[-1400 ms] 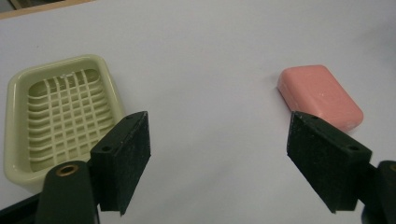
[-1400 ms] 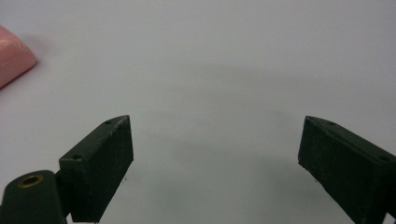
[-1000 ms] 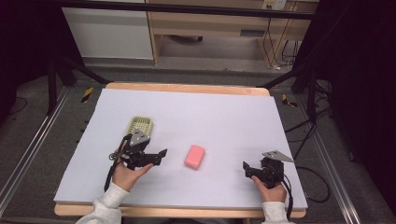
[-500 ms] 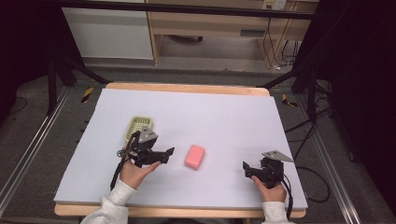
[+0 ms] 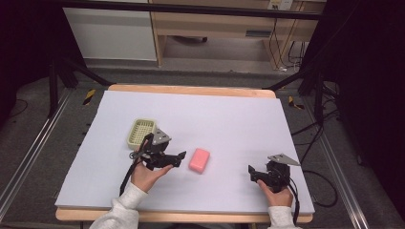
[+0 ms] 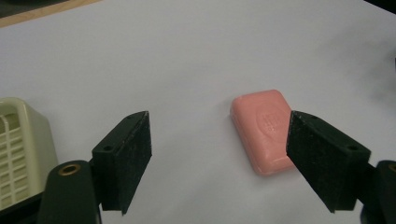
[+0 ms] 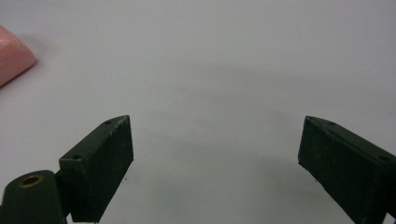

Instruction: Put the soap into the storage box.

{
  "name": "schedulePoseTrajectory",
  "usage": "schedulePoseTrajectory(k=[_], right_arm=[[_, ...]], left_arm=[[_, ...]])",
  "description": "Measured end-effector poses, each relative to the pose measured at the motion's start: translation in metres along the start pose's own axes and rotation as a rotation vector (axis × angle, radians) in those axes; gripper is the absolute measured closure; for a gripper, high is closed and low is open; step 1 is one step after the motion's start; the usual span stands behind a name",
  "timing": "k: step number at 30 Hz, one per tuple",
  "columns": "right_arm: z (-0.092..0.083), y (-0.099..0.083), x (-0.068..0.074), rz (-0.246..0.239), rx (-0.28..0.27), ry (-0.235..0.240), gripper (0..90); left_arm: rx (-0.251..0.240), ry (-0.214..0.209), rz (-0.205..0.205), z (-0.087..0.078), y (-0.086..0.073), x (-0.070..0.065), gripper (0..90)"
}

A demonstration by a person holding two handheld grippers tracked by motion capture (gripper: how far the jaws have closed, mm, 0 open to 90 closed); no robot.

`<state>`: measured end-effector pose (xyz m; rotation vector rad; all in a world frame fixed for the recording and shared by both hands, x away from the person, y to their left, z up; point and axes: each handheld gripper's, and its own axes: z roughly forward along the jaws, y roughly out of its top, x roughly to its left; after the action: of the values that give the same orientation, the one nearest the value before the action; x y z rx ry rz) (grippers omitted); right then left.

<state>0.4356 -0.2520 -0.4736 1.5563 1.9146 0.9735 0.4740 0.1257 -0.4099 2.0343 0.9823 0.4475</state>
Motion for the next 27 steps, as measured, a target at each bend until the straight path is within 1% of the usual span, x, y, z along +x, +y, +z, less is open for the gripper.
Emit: schedulePoseTrajectory(k=[1, 7, 8, 9, 12, 17, 20, 22, 24, 27], right_arm=[[0.000, 0.000, 0.000, -0.006, -0.002, -0.001, 10.5], [0.000, 0.000, 0.000, -0.001, -0.001, 0.000, 10.5], [0.000, 0.000, 0.000, 0.000, -0.001, 0.000, 10.6], [0.000, 0.000, 0.000, -0.003, 0.001, 0.001, 10.5], [0.000, 0.000, 0.000, -0.004, -0.002, 0.000, 10.5], [0.000, 0.000, 0.000, -0.006, 0.001, 0.001, 10.5], [0.000, 0.000, 0.001, -0.005, 0.003, 0.000, 10.5], [0.001, 0.000, 0.000, -0.008, 0.001, 0.000, 10.5], [0.000, 0.000, 0.001, -0.003, 0.003, 0.002, 10.5], [0.000, 0.000, 0.001, -0.003, 0.002, 0.002, 10.5]], left_arm=[[-0.001, -0.001, 0.000, 0.001, 0.000, -0.001, 21.9], [0.010, -0.013, 0.006, 0.008, 0.003, -0.007, 21.9], [0.015, -0.014, 0.012, 0.009, 0.003, -0.007, 21.9], [0.011, -0.013, 0.008, 0.010, 0.003, -0.008, 21.9], [0.020, -0.009, 0.015, 0.012, 0.003, -0.010, 21.9], [0.023, -0.019, 0.012, 0.018, 0.003, -0.014, 21.9], [0.033, -0.025, 0.019, 0.021, 0.004, -0.017, 21.9], [0.030, -0.027, 0.016, 0.022, 0.004, -0.018, 21.9], [0.042, -0.033, 0.025, 0.026, 0.004, -0.021, 21.9], [0.049, -0.038, 0.023, 0.030, 0.004, -0.023, 21.9]])
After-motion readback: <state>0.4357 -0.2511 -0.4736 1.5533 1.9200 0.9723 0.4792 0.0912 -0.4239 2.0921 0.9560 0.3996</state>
